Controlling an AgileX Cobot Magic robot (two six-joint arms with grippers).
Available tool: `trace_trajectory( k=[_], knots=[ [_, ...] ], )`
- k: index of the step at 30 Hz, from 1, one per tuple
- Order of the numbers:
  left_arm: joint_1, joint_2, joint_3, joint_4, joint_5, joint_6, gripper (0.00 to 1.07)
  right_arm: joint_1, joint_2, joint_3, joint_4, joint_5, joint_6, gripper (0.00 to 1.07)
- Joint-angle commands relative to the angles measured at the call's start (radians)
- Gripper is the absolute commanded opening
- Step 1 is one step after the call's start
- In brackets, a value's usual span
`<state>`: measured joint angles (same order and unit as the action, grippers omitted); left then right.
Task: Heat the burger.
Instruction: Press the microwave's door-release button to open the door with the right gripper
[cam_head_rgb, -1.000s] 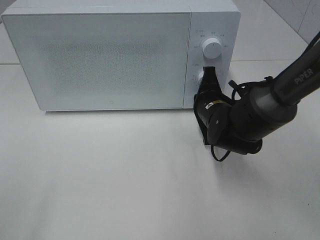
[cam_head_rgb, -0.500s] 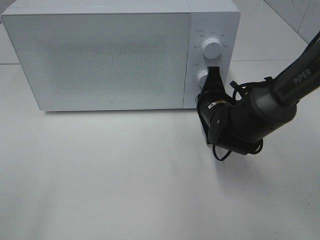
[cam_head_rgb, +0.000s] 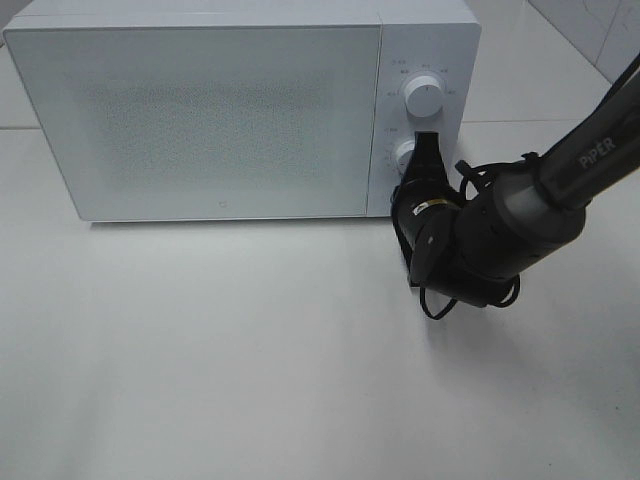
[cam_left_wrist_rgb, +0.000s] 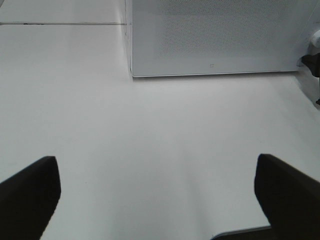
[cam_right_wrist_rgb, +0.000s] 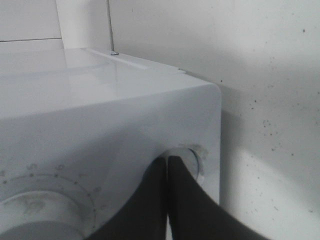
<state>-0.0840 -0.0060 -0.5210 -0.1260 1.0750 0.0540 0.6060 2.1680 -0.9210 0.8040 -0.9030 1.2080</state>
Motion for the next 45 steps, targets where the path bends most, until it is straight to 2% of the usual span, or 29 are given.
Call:
trace_trajectory(
  k=[1, 15, 28, 39, 45],
  knots=[
    [0.004, -0.018, 0.004, -0.009, -0.002, -0.004, 0.98, -0.011, 0.008, -0.058, -0.040, -0.147, -0.013, 0.00],
    [0.004, -0.018, 0.004, -0.009, -0.002, -0.004, 0.98, -0.034, 0.068, -0.149, -0.043, -0.162, -0.020, 0.00],
    [0.004, -0.018, 0.004, -0.009, -0.002, -0.004, 0.98, -0.034, 0.068, -0.150, -0.042, -0.154, -0.032, 0.00],
    [0.004, -0.018, 0.004, -0.009, -0.002, -0.004, 0.98, -0.033, 0.056, -0.150, -0.061, -0.068, -0.031, 0.00],
    [0.004, -0.018, 0.004, -0.009, -0.002, -0.004, 0.98, -0.019, 0.029, -0.095, -0.065, -0.030, -0.006, 0.00]
  ],
)
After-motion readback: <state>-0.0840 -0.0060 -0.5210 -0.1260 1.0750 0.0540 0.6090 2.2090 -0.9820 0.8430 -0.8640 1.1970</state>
